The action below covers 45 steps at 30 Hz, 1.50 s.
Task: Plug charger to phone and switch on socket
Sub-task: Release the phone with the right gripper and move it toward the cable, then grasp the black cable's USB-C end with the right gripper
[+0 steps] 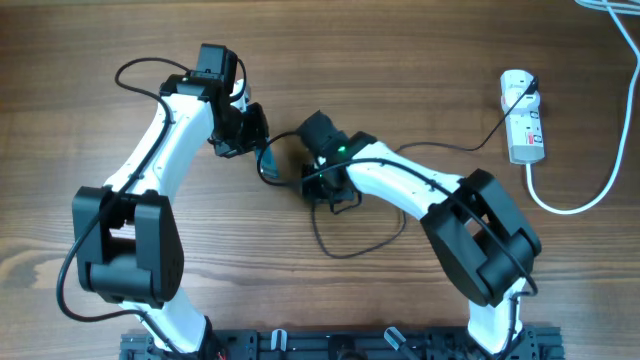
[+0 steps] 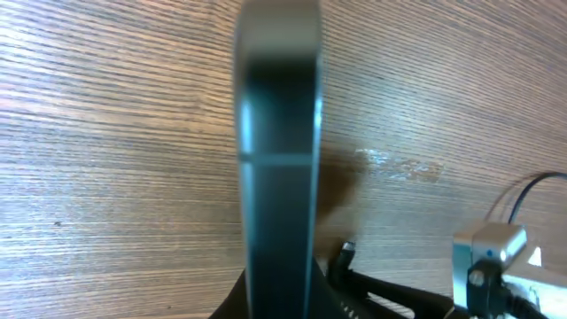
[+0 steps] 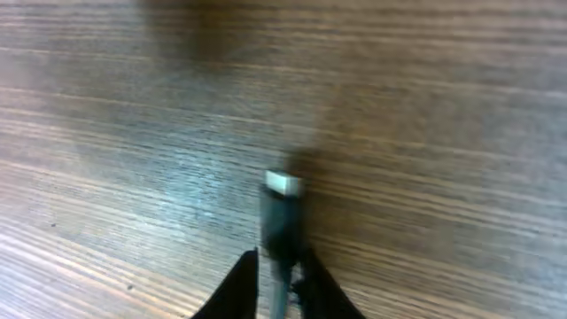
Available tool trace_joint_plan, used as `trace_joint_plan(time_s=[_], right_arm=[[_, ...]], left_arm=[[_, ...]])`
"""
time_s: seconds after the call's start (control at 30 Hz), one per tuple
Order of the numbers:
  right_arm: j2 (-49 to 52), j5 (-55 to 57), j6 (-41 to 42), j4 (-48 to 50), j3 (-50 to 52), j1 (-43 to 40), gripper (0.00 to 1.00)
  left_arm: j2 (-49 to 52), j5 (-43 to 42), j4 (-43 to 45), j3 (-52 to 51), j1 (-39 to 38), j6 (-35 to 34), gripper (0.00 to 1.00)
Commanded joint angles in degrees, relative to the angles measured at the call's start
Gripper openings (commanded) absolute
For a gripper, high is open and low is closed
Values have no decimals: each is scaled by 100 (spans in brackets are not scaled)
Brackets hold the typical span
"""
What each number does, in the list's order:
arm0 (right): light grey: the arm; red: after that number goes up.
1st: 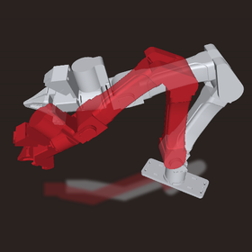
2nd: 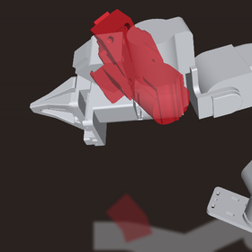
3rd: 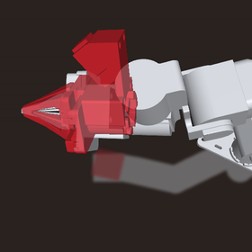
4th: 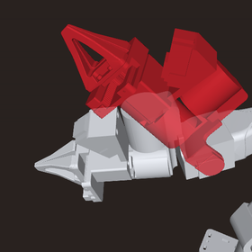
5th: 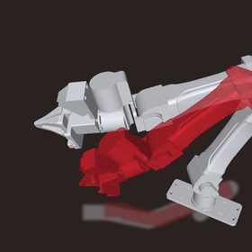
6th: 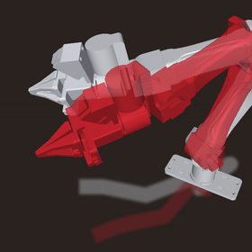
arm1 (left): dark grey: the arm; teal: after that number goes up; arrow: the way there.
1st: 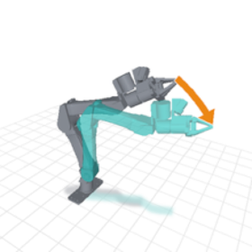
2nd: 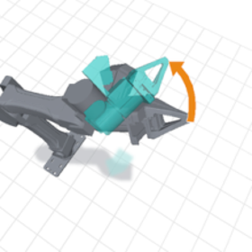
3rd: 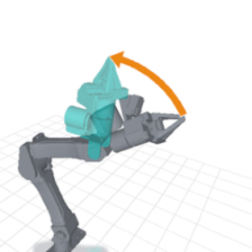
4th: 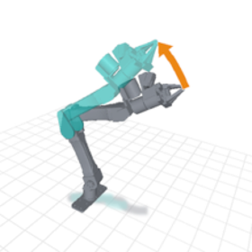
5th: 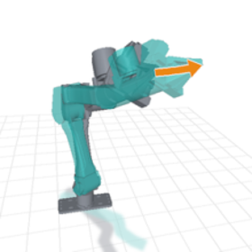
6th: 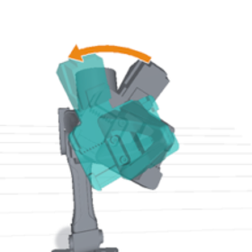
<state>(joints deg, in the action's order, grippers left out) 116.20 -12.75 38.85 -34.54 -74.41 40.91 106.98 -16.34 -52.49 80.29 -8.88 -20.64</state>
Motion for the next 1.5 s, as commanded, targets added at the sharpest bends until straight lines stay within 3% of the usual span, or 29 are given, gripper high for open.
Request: trace_joint_plan(time_s=[0.0, 0.1, 0.2, 0.37, 0.43, 0.77, 0.83, 0.87, 1.0, 1.2, 1.33, 1.47], right_arm=[[350, 422, 271, -90, 157, 92, 4], [350, 424, 328, -323, 118, 72, 4], [350, 627, 177, -1207, -188, -105, 4], [350, 2234, -186, -2780, -538, -761, 4], [350, 2645, -208, -2929, -529, -946, 4], [350, 2214, -787, -2380, -514, -1421, 5], [350, 1851, -1311, -2190, -511, -1421, 18], [350, 1781, -1340, -2210, -507, -1421, 39], [350, 1799, -1322, -2251, -393, -1421, 54], [350, 1211, -1023, -2205, -13, -1421, 54], [350, 1220, -713, -2111, 61, -1421, 38], [350, 1222, -721, -2046, 61, -1421, 30]], left_arm=[[-2, 105, 13, 26, 44, 96, 4], [-2, 103, 9, 26, 81, 96, 4], [-2, 105, -37, 26, 122, 96, 4], [-2, 101, -48, 26, 243, 94, 4], [-2, 103, -50, 26, 243, 94, 4], [-2, 98, -55, 26, 240, 94, 4], [-2, 98, -55, 26, 240, 94, 4], [-2, 98, -59, 26, 240, 94, 4], [-2, 98, -59, 26, 240, 92, 4], [-2, 98, -76, 26, 240, 92, 4], [-2, 94, -79, 26, 240, 90, 4], [-2, 96, -116, 26, 240, 92, 4]])
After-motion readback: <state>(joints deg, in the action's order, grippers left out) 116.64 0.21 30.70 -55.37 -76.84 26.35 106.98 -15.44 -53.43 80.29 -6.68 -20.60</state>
